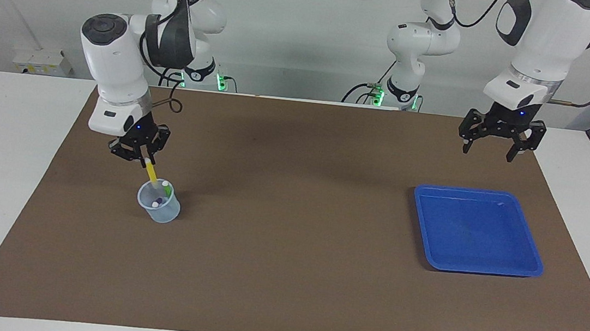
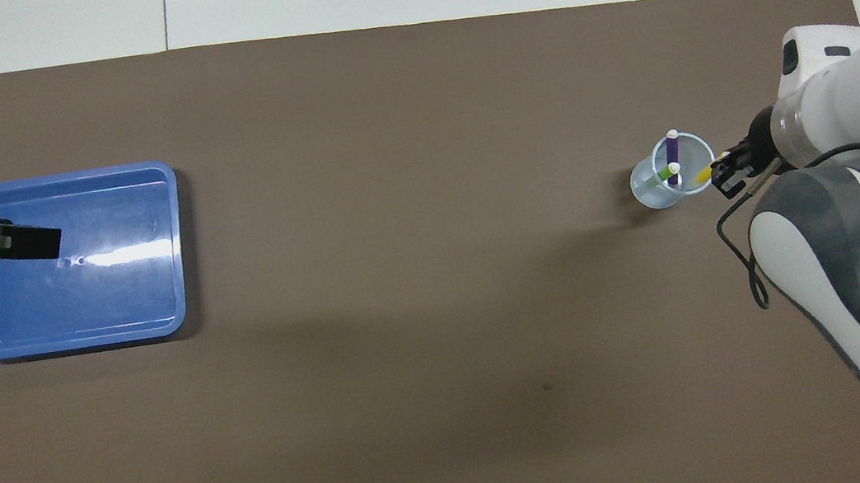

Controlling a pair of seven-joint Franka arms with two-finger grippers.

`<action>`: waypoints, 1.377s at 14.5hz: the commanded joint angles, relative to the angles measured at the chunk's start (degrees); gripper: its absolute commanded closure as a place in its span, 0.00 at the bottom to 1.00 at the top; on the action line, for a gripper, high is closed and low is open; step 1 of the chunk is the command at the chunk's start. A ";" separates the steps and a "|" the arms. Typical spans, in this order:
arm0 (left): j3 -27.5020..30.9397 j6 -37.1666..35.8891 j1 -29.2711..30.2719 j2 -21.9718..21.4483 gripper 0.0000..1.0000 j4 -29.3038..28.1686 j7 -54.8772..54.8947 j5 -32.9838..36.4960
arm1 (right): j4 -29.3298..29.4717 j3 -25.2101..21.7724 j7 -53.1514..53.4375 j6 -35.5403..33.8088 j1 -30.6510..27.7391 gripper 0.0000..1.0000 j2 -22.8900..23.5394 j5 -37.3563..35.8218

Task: Transfer and insert pens with both arms

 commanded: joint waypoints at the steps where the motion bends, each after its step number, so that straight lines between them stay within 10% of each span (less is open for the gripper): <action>1: 0.06 -0.41 0.15 -0.70 0.00 -0.58 -0.80 0.58 | -0.89 0.62 -2.16 1.76 -1.11 1.00 0.11 1.45; 7: 0.06 0.03 0.06 -0.70 0.00 -0.67 -0.80 0.58 | -0.89 0.62 -1.72 3.07 -1.11 1.00 0.55 1.54; 8: 0.06 -0.67 0.06 -0.70 0.00 -0.67 -0.72 0.58 | -0.89 0.62 -1.72 3.17 -0.93 0.88 0.55 1.54; 11: 0.06 -0.58 0.06 -0.70 0.00 -0.67 -0.80 0.58 | -0.80 0.62 -1.37 3.34 -0.93 0.00 0.81 1.54; 20: 0.59 -4.35 0.15 -0.79 0.00 1.34 -0.71 0.49 | -0.71 0.62 -1.37 3.17 -0.84 0.00 0.81 1.54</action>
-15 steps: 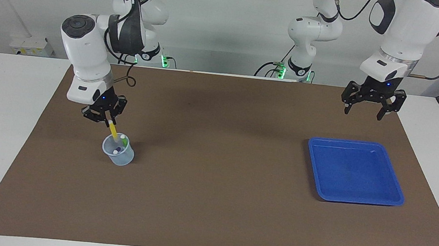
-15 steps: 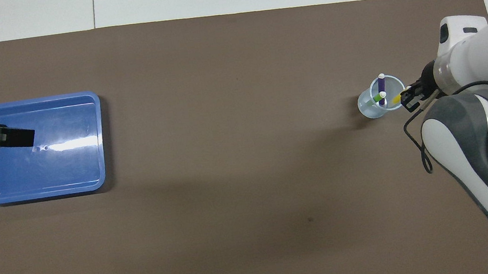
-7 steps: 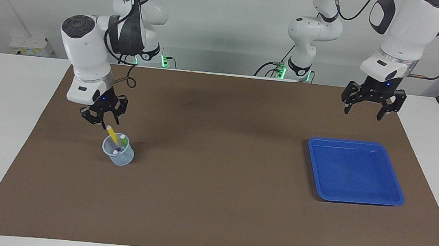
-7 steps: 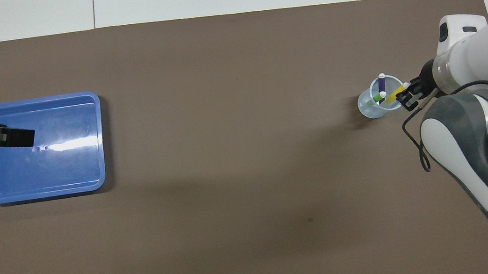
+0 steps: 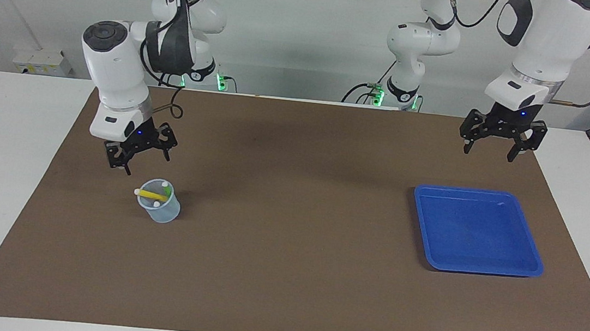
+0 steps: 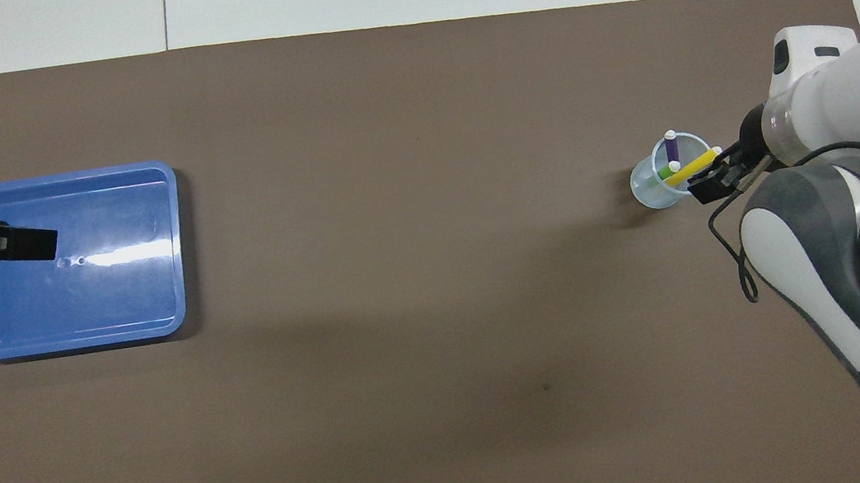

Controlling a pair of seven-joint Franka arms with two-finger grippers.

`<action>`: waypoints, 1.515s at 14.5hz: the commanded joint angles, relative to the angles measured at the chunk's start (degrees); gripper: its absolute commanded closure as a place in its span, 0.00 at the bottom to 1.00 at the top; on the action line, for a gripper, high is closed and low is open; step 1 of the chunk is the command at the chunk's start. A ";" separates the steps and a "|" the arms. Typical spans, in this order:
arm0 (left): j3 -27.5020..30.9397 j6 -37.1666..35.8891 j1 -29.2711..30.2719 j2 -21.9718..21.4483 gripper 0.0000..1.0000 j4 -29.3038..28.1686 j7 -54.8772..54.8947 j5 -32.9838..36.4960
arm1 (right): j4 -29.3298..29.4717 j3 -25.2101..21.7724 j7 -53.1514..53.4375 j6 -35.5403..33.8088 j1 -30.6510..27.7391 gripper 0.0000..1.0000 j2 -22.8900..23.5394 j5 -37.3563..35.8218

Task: Transfer and insert pens with both arms

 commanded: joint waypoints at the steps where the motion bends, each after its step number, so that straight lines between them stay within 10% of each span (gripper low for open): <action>1: -0.19 -4.52 0.14 -0.78 0.00 3.45 -0.63 0.49 | -0.37 0.61 -1.37 1.06 -0.66 0.00 0.03 1.16; 14: -0.28 -7.35 0.05 -1.75 0.00 3.91 -0.80 0.49 | 1.65 0.61 -1.37 -2.80 -1.62 0.00 -3.39 1.16; 22: -0.28 -7.35 0.05 -1.75 0.00 3.91 -0.80 0.49 | 12.54 0.43 16.16 -19.12 -3.47 0.00 -4.28 1.25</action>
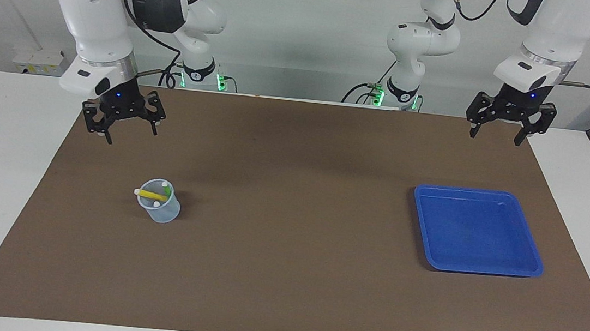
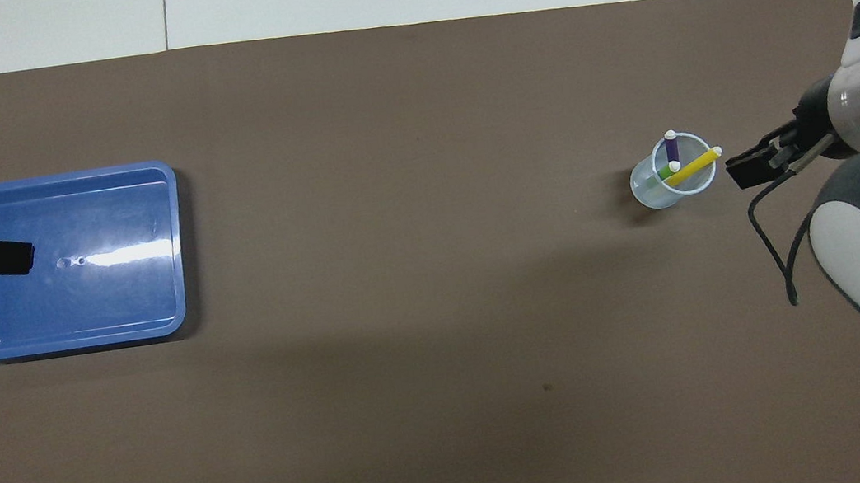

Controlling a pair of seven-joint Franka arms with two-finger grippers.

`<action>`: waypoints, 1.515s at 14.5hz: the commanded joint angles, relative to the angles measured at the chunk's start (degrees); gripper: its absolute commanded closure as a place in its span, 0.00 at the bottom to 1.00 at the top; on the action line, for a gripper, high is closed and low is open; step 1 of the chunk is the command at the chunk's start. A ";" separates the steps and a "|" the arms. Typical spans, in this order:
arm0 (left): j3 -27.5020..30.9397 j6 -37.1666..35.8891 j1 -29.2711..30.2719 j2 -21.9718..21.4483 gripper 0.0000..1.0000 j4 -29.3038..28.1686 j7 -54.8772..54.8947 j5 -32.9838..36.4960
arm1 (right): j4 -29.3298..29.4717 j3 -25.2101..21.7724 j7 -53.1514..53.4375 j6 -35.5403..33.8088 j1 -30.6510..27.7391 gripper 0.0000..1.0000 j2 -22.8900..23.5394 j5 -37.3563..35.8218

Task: Transfer and insert pens with both arms

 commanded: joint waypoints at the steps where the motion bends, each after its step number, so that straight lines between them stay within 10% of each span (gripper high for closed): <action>1: -0.13 -0.71 0.05 -0.95 0.00 -0.52 -0.69 0.50 | 4.29 0.60 10.02 -6.88 -1.63 0.00 0.31 0.89; 22: -0.13 -0.71 0.05 -0.95 0.00 -0.52 -0.69 0.50 | 5.36 -0.01 14.65 -12.53 -2.51 0.00 -1.27 0.89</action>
